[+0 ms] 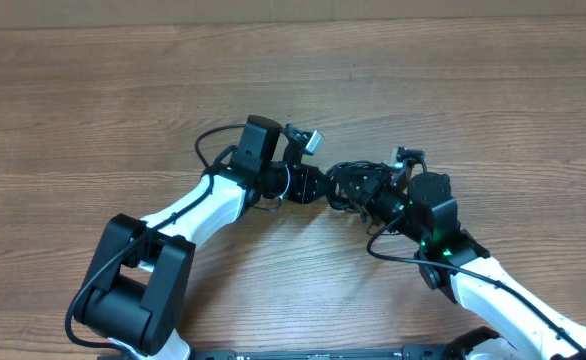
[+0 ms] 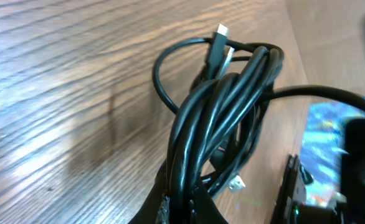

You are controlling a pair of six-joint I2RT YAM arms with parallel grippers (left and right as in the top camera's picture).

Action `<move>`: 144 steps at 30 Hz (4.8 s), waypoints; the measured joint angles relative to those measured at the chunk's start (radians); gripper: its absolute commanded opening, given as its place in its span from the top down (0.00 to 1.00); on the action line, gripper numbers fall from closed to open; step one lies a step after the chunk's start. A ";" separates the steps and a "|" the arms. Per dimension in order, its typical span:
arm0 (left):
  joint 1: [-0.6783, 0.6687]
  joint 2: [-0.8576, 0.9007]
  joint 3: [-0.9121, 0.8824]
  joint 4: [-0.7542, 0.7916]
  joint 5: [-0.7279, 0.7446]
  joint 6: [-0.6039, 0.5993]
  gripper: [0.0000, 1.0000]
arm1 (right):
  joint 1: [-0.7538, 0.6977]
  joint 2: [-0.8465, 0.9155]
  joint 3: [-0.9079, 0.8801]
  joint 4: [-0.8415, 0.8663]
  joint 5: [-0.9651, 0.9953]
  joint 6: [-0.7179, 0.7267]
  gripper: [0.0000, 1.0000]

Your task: Untangle cables

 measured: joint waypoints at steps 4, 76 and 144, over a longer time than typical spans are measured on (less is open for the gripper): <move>0.006 0.000 0.003 -0.001 -0.063 -0.121 0.96 | -0.001 0.005 -0.004 0.099 -0.084 -0.083 0.96; 0.069 0.000 0.002 0.014 0.059 -1.006 0.96 | 0.028 0.005 -0.003 -0.050 -0.367 -0.859 0.15; 0.245 0.000 0.002 -0.229 0.156 -0.090 0.96 | 0.114 0.005 -0.003 -0.345 0.237 -0.494 0.14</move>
